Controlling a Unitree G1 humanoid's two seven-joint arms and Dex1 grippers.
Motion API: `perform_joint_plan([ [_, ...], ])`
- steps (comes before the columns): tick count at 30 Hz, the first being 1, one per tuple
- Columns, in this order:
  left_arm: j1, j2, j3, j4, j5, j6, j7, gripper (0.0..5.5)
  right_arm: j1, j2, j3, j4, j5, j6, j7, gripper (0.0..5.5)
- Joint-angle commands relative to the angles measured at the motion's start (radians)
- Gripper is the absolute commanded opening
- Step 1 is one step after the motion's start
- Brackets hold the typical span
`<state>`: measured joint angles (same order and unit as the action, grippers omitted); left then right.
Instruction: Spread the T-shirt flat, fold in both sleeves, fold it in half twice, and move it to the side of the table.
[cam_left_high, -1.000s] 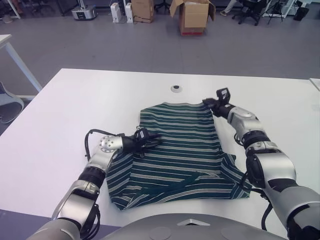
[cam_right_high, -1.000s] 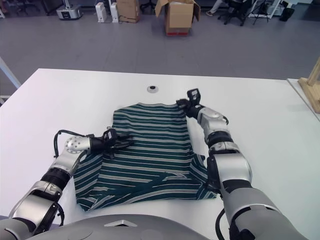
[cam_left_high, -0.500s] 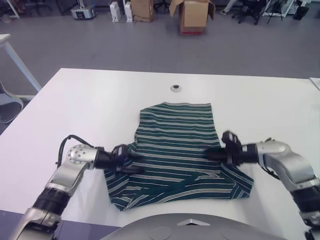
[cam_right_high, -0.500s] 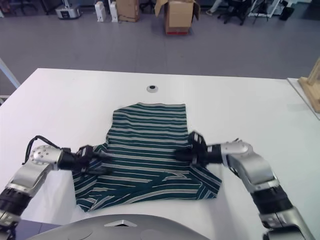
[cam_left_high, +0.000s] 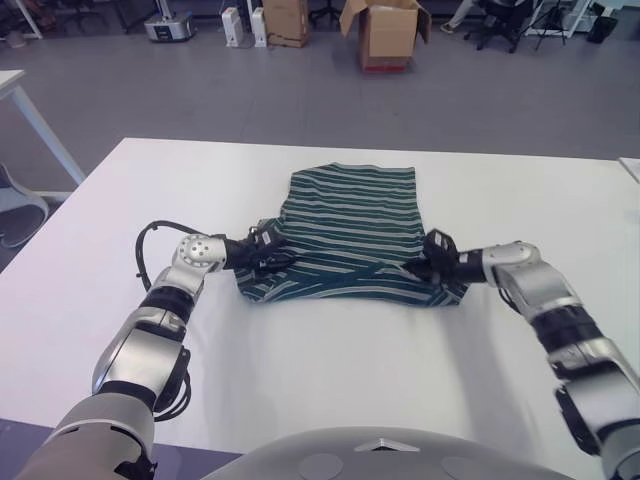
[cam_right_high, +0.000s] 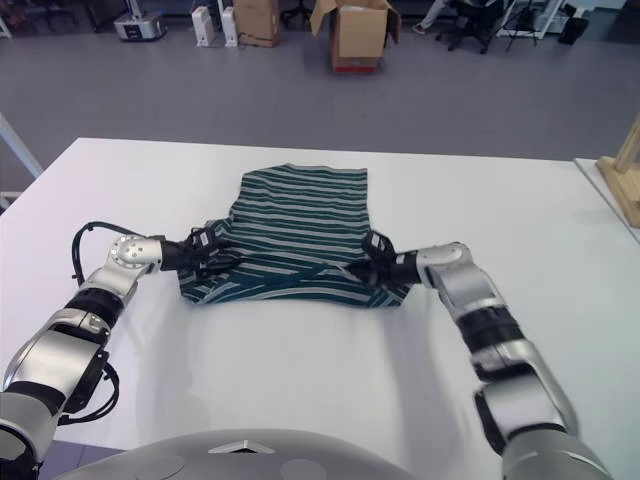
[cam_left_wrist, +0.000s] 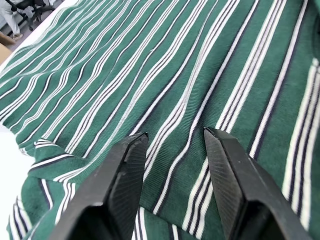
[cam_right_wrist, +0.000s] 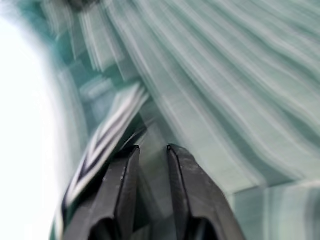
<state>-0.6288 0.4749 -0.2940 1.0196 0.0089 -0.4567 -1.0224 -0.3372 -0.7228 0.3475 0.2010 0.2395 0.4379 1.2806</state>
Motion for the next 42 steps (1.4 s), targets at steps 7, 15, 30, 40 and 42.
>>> perform_joint_plan([
  [7,0.2,0.049,0.047,-0.206,-0.051,0.026,-0.134,2.05,0.111,-0.104,0.015,-0.217,-0.062,-0.009,-0.007,1.07],
  [15,0.405,0.148,0.039,-0.592,-0.146,0.251,-0.281,2.05,0.096,-0.132,-0.089,-0.257,0.114,0.23,0.061,1.07],
  [30,0.482,0.092,0.191,-0.778,-0.24,0.36,-0.041,2.05,0.468,-0.299,-0.146,-0.624,0.33,0.485,0.014,1.07],
  [40,0.657,0.168,0.516,-0.84,-0.398,0.573,0.107,2.05,0.326,-0.002,-0.492,-0.523,0.52,0.567,-0.343,1.07],
  [42,0.67,0.158,0.519,-0.836,-0.415,0.599,0.096,2.05,0.357,0.031,-0.536,-0.545,0.542,0.571,-0.398,1.07],
])
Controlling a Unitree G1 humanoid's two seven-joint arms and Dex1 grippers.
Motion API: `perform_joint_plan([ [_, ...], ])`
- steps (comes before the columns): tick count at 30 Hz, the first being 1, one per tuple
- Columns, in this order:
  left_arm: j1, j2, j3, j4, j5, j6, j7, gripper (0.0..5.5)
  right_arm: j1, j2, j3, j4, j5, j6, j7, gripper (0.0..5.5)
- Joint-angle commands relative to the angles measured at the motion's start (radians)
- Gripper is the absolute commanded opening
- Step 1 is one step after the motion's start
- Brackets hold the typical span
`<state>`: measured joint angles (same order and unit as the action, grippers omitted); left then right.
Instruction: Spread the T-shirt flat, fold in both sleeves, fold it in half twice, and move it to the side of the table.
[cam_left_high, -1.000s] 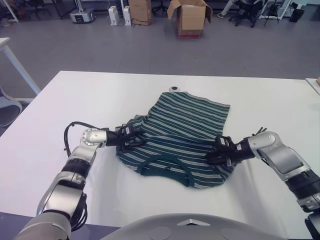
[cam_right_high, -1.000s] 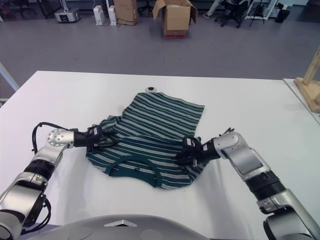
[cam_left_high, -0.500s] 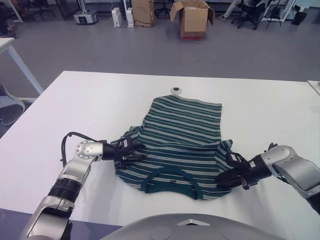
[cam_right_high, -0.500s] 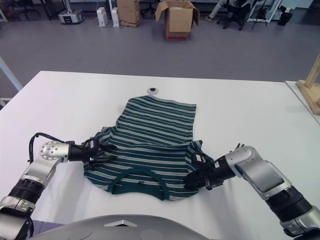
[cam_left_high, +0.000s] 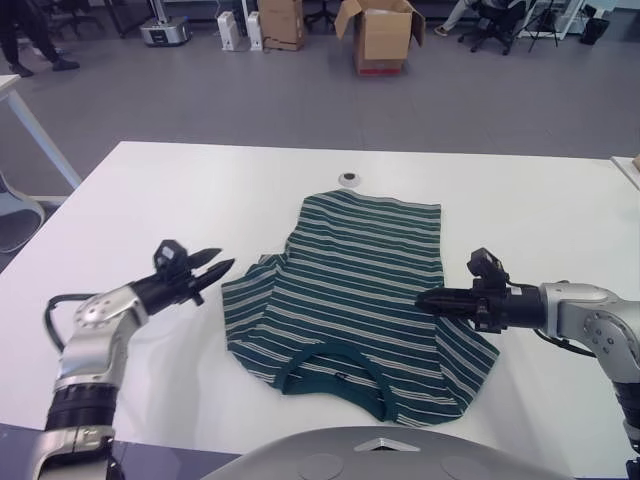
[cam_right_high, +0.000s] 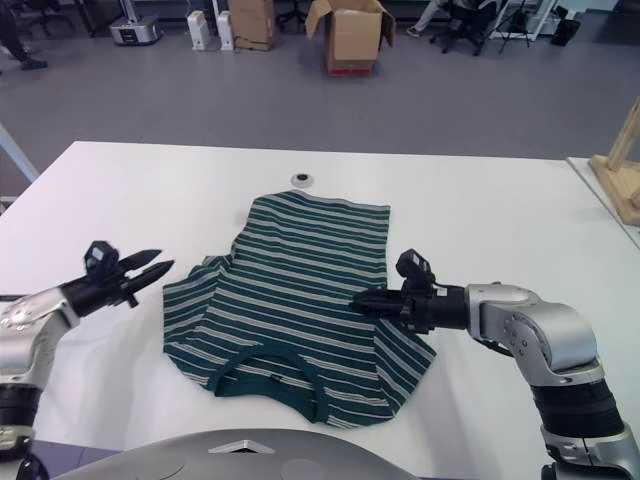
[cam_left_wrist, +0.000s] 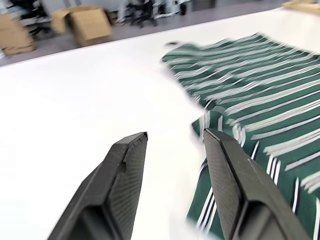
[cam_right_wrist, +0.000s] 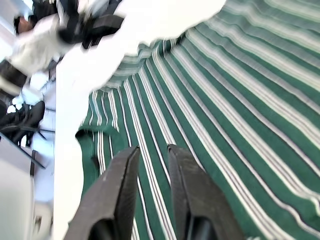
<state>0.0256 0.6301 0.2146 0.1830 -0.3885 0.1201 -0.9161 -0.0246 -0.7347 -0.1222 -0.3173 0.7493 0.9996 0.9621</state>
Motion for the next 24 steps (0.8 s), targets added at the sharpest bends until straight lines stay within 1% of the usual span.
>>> perform_joint_plan([
  [1,0.022,-0.009,0.002,0.005,-0.015,0.027,-0.012,2.05,0.048,0.056,-0.077,-0.032,0.037,0.01,-0.099,1.07],
  [6,0.021,-0.061,-0.038,0.056,0.024,0.013,0.013,2.05,0.028,0.074,-0.083,-0.023,0.04,0.004,-0.158,1.07],
  [9,0.043,-0.054,-0.082,0.095,0.104,-0.022,0.047,2.05,0.001,0.071,-0.087,-0.002,0.031,-0.009,-0.174,1.07],
  [10,0.054,-0.044,-0.113,0.116,0.149,-0.063,0.042,2.05,-0.004,0.069,-0.086,0.003,0.027,-0.015,-0.179,1.07],
  [12,0.084,-0.037,-0.159,0.139,0.203,-0.128,0.023,1.79,-0.008,0.066,-0.075,0.018,0.002,-0.035,-0.189,1.07],
  [14,0.099,-0.04,-0.17,0.149,0.208,-0.155,0.021,1.4,-0.011,0.066,-0.071,0.031,-0.009,-0.045,-0.197,1.07],
  [15,0.102,-0.042,-0.171,0.154,0.207,-0.164,0.024,1.34,-0.013,0.066,-0.072,0.035,-0.012,-0.048,-0.198,1.07],
  [17,0.1,-0.042,-0.176,0.167,0.211,-0.184,0.033,0.93,-0.016,0.067,-0.071,0.041,-0.018,-0.054,-0.2,1.07],
  [18,0.098,-0.043,-0.176,0.173,0.211,-0.191,0.037,0.85,-0.018,0.068,-0.071,0.043,-0.02,-0.055,-0.201,1.07],
  [22,0.083,-0.055,-0.165,0.201,0.201,-0.223,0.066,0.12,-0.028,0.075,-0.066,0.055,-0.026,-0.063,-0.207,1.07],
  [24,0.07,-0.059,-0.134,0.172,0.164,-0.219,0.086,0.03,-0.026,0.078,-0.066,0.059,-0.028,-0.07,-0.211,1.07],
])
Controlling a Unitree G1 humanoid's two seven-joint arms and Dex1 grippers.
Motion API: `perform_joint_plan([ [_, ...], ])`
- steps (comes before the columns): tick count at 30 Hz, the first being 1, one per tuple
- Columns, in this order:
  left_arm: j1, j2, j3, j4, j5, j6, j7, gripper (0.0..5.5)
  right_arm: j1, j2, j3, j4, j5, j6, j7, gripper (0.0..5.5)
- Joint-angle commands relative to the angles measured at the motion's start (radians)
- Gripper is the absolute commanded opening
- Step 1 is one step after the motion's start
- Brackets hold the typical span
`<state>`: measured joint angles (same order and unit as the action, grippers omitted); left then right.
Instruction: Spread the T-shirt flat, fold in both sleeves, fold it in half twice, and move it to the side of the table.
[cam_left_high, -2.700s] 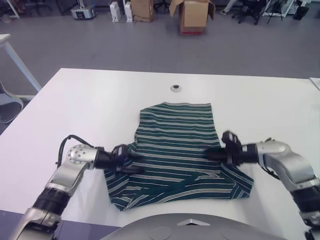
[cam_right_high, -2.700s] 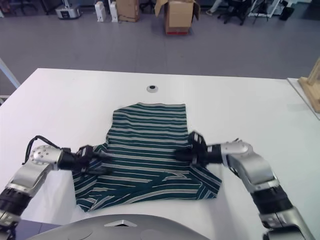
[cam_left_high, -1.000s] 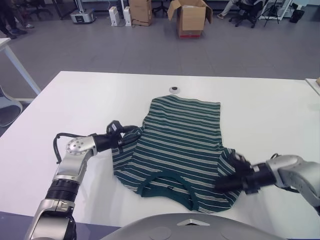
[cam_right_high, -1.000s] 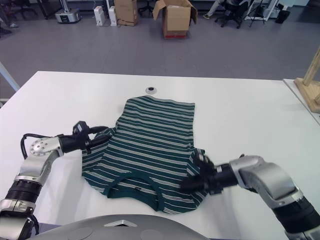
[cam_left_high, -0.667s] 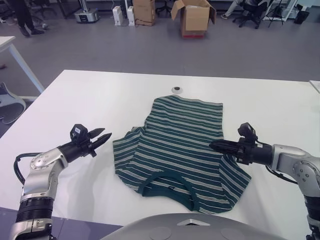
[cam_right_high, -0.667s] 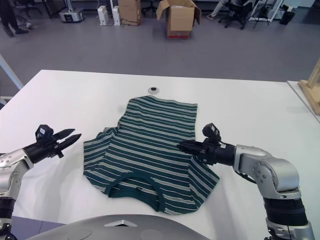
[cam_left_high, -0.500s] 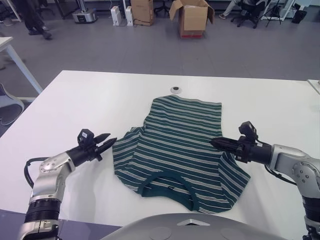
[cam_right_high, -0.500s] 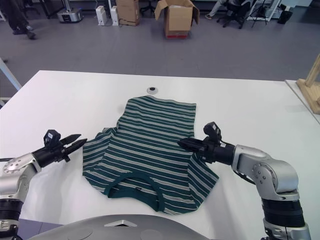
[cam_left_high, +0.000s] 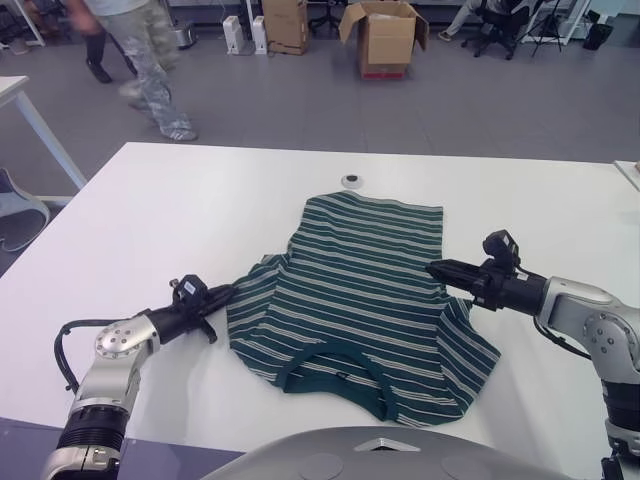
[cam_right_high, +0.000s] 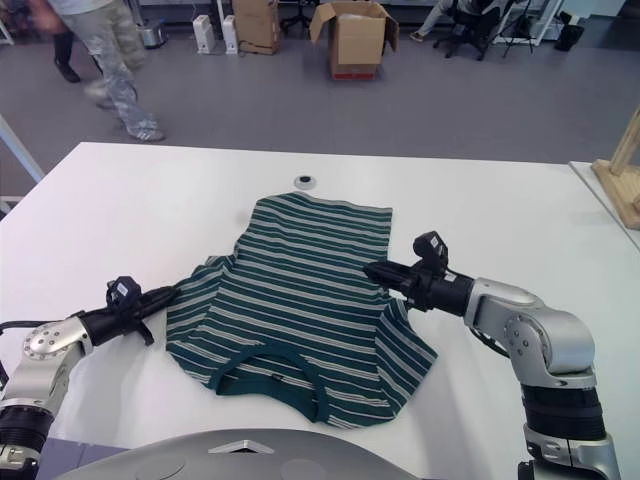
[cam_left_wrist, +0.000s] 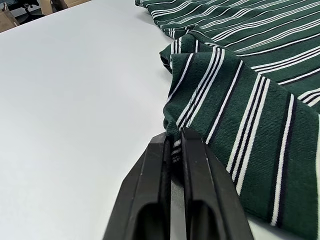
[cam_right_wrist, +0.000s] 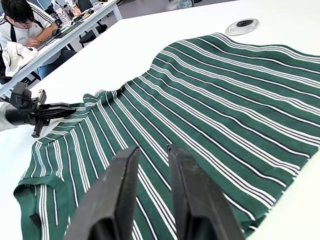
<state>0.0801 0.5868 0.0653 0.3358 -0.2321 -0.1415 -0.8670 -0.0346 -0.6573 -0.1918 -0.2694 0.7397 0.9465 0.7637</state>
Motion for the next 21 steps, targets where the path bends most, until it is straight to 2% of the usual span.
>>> perform_joint_plan([
  [1,0.003,-0.019,0.04,-0.017,-0.03,0.064,0.042,0.03,-0.013,0.001,0.002,0.012,-0.017,-0.02,-0.015,1.07],
  [4,-0.008,0.026,0.046,-0.232,-0.163,0.202,-0.052,0.03,0.005,-0.003,0.015,0.012,-0.032,-0.045,-0.013,1.07],
  [6,-0.017,0.085,-0.015,-0.372,-0.18,0.294,-0.136,0.03,0.006,0.0,0.027,0.013,-0.041,-0.053,-0.014,1.07],
  [9,-0.057,0.119,-0.133,-0.496,-0.109,0.383,-0.162,0.03,-0.006,0.009,0.038,0.017,-0.046,-0.06,-0.015,1.07],
  [12,-0.059,0.057,-0.283,-0.484,0.046,0.382,-0.082,0.03,0.003,0.014,0.049,0.008,-0.048,-0.07,-0.016,1.07],
  [14,-0.066,0.015,-0.358,-0.464,0.104,0.445,-0.032,0.03,0.011,0.01,0.049,0.005,-0.047,-0.064,-0.018,1.07],
  [15,-0.072,-0.003,-0.369,-0.468,0.1,0.48,-0.022,0.31,0.025,0.002,0.044,-0.006,-0.042,-0.063,-0.013,1.07],
  [18,-0.07,-0.075,-0.3,-0.561,-0.03,0.576,0.017,0.87,0.059,-0.022,0.015,-0.006,-0.034,-0.066,0.006,1.07],
  [21,-0.09,-0.139,-0.104,-0.684,-0.362,0.735,0.03,0.91,0.188,-0.074,-0.103,-0.001,0.005,-0.057,0.071,1.07],
])
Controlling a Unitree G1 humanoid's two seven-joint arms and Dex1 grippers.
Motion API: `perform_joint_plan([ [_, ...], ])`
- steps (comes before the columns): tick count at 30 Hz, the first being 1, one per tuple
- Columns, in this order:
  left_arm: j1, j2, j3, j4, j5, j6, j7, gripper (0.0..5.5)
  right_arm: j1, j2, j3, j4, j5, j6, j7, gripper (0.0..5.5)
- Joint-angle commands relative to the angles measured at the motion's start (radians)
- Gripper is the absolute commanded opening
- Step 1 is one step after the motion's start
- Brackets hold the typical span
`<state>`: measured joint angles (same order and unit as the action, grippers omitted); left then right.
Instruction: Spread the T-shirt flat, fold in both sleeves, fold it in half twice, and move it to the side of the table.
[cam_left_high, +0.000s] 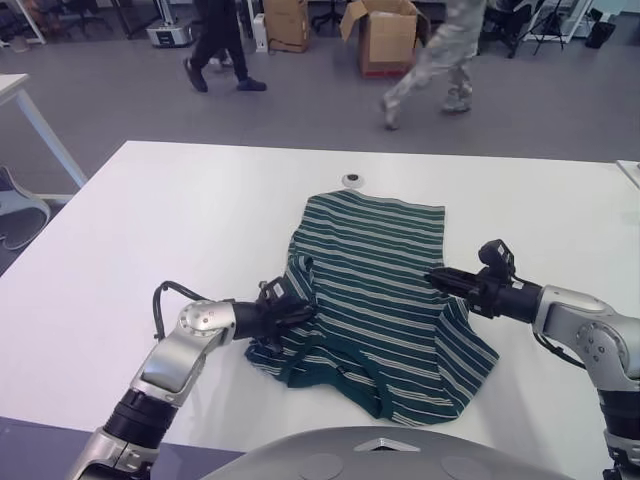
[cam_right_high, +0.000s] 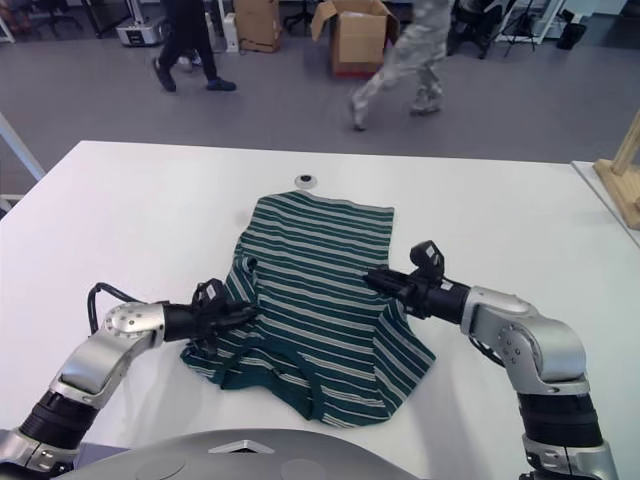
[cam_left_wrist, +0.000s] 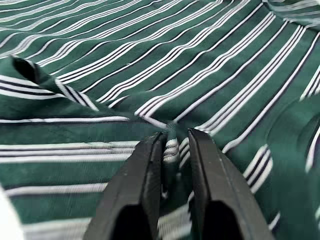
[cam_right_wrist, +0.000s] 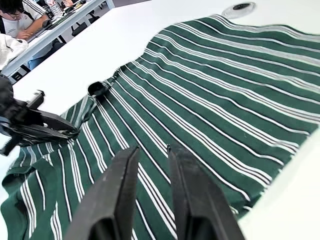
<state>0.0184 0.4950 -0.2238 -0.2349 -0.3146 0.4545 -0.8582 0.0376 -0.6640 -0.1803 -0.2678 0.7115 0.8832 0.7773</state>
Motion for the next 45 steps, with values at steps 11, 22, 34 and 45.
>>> perform_joint_plan([
  [11,-0.053,-0.024,0.432,-0.033,-0.473,0.198,0.11,0.95,0.411,-0.106,-0.209,0.123,-0.038,-0.072,0.195,1.24],
  [22,-0.009,-0.031,0.39,-0.038,-0.434,0.141,0.103,0.95,0.486,-0.085,-0.091,0.167,-0.091,-0.113,0.229,1.47],
  [34,-0.02,-0.041,0.377,-0.017,-0.426,0.131,0.105,0.95,0.268,-0.055,-0.109,0.406,-0.16,-0.2,0.013,0.02],
  [45,-0.008,-0.068,0.373,-0.026,-0.418,0.115,0.117,0.95,0.207,-0.114,-0.179,0.1,0.062,-0.031,0.125,0.02],
])
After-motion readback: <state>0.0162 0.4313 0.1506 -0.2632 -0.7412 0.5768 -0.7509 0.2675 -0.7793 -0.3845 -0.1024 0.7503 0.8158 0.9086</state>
